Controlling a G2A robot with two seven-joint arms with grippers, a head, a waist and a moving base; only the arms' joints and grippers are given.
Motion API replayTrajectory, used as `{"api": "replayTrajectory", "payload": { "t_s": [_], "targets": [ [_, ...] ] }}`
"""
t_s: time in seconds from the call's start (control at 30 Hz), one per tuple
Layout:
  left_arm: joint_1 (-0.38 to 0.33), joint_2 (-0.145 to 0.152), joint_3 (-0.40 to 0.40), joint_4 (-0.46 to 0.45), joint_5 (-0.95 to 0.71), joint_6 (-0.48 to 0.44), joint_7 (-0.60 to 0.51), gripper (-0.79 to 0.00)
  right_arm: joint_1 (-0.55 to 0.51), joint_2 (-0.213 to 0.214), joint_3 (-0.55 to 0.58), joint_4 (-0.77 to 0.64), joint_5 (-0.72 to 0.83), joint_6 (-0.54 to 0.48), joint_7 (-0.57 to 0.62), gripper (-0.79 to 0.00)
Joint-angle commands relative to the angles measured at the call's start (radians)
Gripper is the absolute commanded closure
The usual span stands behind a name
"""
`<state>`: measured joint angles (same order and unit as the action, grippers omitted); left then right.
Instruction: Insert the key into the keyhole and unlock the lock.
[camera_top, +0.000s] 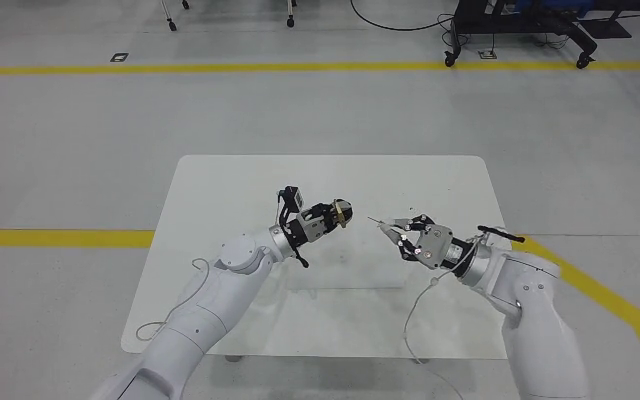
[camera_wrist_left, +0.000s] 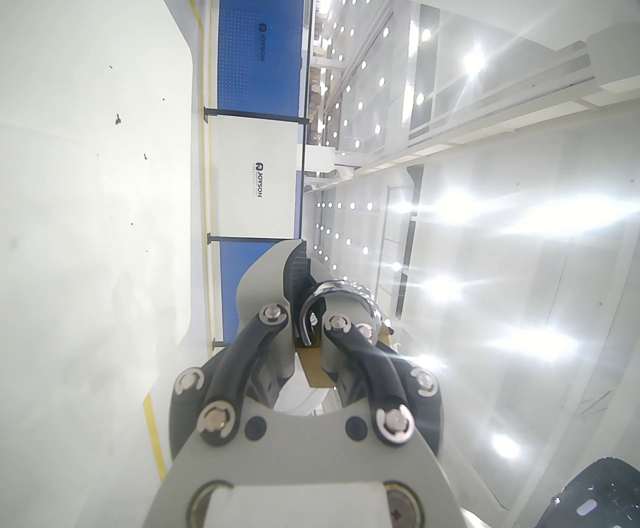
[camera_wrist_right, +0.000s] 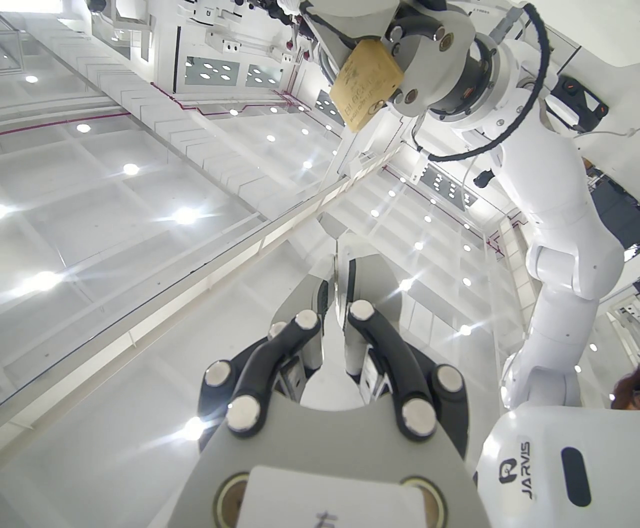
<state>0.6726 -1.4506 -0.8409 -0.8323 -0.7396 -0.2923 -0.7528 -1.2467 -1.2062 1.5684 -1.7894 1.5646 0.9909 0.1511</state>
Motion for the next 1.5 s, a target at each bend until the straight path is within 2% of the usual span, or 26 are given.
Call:
{"api": "replayTrajectory", "payload": {
  "t_s": [0.0,0.1,0.23,0.33,0.43,0.73,0.93,1.23,1.47],
  "targets": [
    [0.0,0.0,0.0,0.0,0.0,0.0,0.0,0.0,0.005,-0.001,-0.029,0.031,0.122,0.021,-0.079,0.0],
    [0.0,0.0,0.0,0.0,0.0,0.0,0.0,0.0,0.036,0.0,-0.063,0.057,0.318,0.018,-0.312,0.0],
    [0.0,0.0,0.0,0.0,0.0,0.0,0.0,0.0,0.056,0.003,-0.093,0.03,0.564,-0.091,-0.579,0.0],
    [0.0,0.0,0.0,0.0,0.0,0.0,0.0,0.0,0.055,0.007,-0.094,-0.018,0.641,-0.249,-0.771,0.0],
    [0.0,0.0,0.0,0.0,0.0,0.0,0.0,0.0,0.05,0.01,-0.097,-0.067,0.677,-0.325,-0.852,0.0],
    [0.003,0.0,0.0,-0.002,0.002,0.001,0.004,0.0,0.006,0.021,-0.107,-0.157,0.709,-0.397,-0.932,0.0],
    [0.027,0.004,-0.016,-0.054,0.061,0.052,0.101,0.0,0.004,0.023,-0.12,-0.145,0.716,-0.395,-0.902,0.0],
    [0.03,-0.006,-0.022,-0.101,0.091,0.118,0.139,0.0,0.004,0.023,-0.12,-0.145,0.716,-0.395,-0.902,0.0],
    [0.021,-0.024,-0.001,-0.112,0.136,0.113,0.187,0.0,-0.018,0.023,-0.114,-0.132,0.698,-0.495,-0.843,0.0]
  ]
}}
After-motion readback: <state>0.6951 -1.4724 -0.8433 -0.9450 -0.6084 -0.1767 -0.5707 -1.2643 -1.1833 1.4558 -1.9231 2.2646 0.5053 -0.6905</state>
